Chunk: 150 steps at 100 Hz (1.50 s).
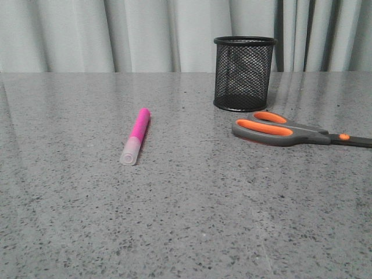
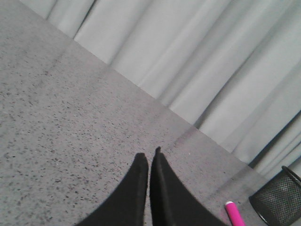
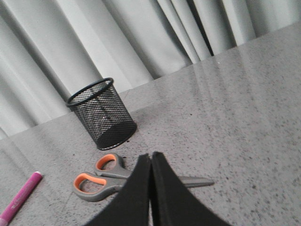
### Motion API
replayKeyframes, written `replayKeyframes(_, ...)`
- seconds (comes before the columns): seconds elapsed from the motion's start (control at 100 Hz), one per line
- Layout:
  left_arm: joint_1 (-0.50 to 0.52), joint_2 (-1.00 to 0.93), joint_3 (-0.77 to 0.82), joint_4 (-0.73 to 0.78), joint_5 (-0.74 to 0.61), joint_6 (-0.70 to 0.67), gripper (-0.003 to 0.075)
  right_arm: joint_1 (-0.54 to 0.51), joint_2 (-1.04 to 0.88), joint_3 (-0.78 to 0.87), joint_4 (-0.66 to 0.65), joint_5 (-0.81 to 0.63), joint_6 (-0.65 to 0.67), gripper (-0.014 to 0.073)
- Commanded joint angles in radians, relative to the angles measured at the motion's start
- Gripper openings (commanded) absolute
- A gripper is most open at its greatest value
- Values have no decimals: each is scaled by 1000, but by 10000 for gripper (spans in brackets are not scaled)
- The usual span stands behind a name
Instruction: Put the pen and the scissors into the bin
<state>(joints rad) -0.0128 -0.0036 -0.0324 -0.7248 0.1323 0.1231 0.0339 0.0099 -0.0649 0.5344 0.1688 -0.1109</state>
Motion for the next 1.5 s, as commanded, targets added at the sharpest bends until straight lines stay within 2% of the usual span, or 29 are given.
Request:
replayKeyframes(0.0,0,51,-96,34,-4,6,-20,2,78,-91,-23,-24,-17,-56)
replayKeyframes(0.1,0,155,-211,162,82,15,-20,2,207,-190,-35,20,-63,-56)
replayKeyframes(0.18,0,256,-326,229,179,78,-20,2,342,-283,-39,89,-122,-57)
replayKeyframes(0.32,0,441,-502,231,360,235,-19,2,572,-474,-39,236,-174,-57)
replayKeyframes(0.42,0,537,-593,229,456,248,-19,2,680,-569,-39,304,-184,-56)
replayKeyframes(0.54,0,621,-646,227,510,249,-18,4,754,-636,-39,342,-226,-40)
replayKeyframes(0.61,0,656,-664,220,530,249,-15,5,780,-666,-37,365,-244,28)
replayKeyframes(0.68,0,685,-679,189,543,281,17,5,798,-684,-37,378,-248,153)
replayKeyframes(0.79,0,721,-695,92,555,376,158,5,807,-699,-37,378,-248,402)
replayKeyframes(0.86,0,743,-702,22,563,429,274,5,807,-701,-35,378,-248,474)
replayKeyframes(0.92,0,761,-704,-38,571,479,365,5,807,-702,-35,376,-248,475)
replayKeyframes(0.98,0,785,-704,-121,584,537,412,5,807,-702,-35,373,-248,474)
replayKeyframes(1.13,-2,851,-704,-301,660,732,415,5,807,-702,-35,369,-248,474)
replayKeyframes(1.24,-31,915,-704,-411,681,806,414,5,807,-702,-35,360,-250,474)
replayKeyframes(1.38,-142,999,-714,-451,628,866,414,5,807,-702,-35,358,-252,474)
replayKeyframes(1.49,-268,1067,-745,-442,520,868,411,5,807,-702,-35,357,-252,474)
